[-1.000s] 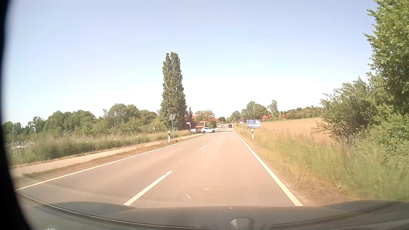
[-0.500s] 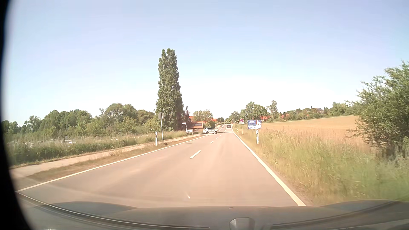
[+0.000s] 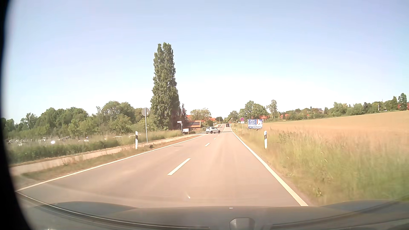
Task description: Follow the waypoints while adhering to traffic rules and regulations
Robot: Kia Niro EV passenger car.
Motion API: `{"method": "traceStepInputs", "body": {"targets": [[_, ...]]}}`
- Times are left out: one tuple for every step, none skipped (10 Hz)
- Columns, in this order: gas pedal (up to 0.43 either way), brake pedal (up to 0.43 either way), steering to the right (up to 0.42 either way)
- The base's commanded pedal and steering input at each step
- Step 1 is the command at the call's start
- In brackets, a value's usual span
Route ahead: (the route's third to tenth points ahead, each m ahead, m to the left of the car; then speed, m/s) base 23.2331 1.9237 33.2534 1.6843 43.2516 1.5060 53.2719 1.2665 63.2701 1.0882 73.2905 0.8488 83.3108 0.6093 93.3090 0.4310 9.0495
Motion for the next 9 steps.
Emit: {"method": "traceStepInputs", "body": {"targets": [[0.177, 0.006, 0.008], [0.177, 0.006, 0.008], [0.177, 0.006, 0.008], [0.177, 0.006, 0.008], [0.177, 0.006, 0.008], [0.177, 0.006, 0.007], [0.177, 0.006, 0.008], [0.177, 0.006, 0.007], [0.177, 0.006, 0.007]]}}
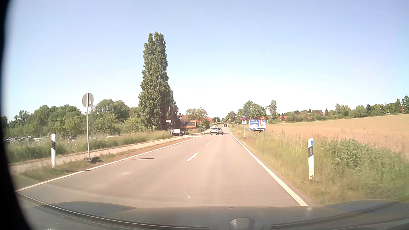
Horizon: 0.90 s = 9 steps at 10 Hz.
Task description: Follow the waypoints while adhering to traffic rules and regulations
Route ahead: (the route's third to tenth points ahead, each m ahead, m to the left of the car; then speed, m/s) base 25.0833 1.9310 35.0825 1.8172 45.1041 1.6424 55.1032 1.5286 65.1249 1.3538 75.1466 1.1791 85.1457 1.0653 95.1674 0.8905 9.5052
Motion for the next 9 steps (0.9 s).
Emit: {"method": "traceStepInputs", "body": {"targets": [[0.169, 0.006, 0.006], [0.157, 0.006, 0.005], [0.157, 0.006, 0.006], [0.157, 0.006, 0.005], [0.138, 0.006, 0.005], [0.138, 0.006, 0.005], [0.138, 0.006, 0.005], [0.13, 0.006, 0.004], [0.13, 0.006, 0.004]]}}
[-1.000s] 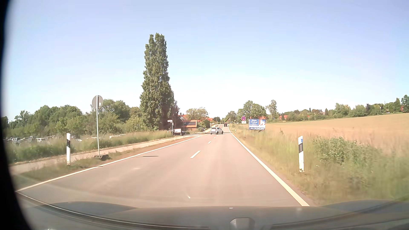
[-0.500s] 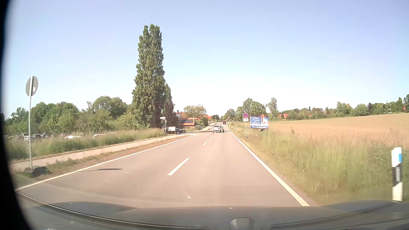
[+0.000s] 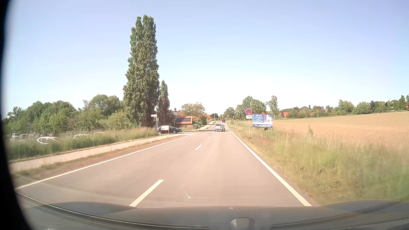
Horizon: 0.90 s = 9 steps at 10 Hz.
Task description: Follow the waypoints while adhering to traffic rules and regulations
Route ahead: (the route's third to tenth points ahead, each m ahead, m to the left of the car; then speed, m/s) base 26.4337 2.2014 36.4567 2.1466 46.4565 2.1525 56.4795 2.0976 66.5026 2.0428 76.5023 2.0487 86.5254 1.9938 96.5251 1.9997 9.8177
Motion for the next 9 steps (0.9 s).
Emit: {"method": "traceStepInputs", "body": {"targets": [[0.13, 0.006, 0.003], [0.13, 0.006, 0.003], [0.13, 0.006, 0.001], [0.13, 0.006, -0.002], [0.13, 0.006, -0.004], [0.13, 0.006, -0.004], [0.13, 0.006, -0.004], [0.13, 0.006, -0.001], [0.13, 0.006, 0.002]]}}
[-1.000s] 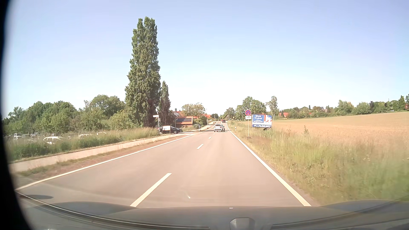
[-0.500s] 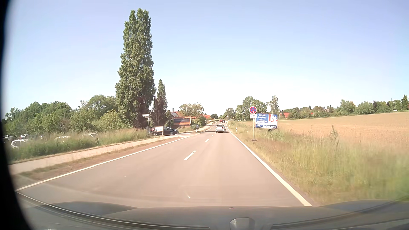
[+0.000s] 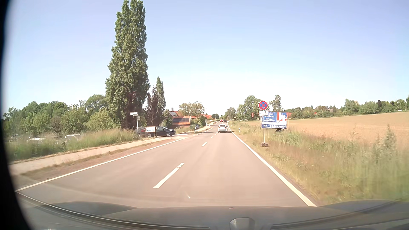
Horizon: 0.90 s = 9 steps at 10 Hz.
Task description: Follow the waypoints while adhering to traffic rules and regulations
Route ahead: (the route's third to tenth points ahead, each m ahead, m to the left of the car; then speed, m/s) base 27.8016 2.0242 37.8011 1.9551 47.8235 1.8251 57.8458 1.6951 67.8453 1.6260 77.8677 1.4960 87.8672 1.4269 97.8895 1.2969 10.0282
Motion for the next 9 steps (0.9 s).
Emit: {"method": "traceStepInputs", "body": {"targets": [[0.13, 0.006, 0.006], [0.138, 0.006, 0.007], [0.15, 0.006, 0.007], [0.15, 0.006, 0.007], [0.15, 0.006, 0.007], [0.15, 0.006, 0.006], [0.15, 0.006, 0.005], [0.15, 0.006, 0.004], [0.138, 0.006, 0.004]]}}
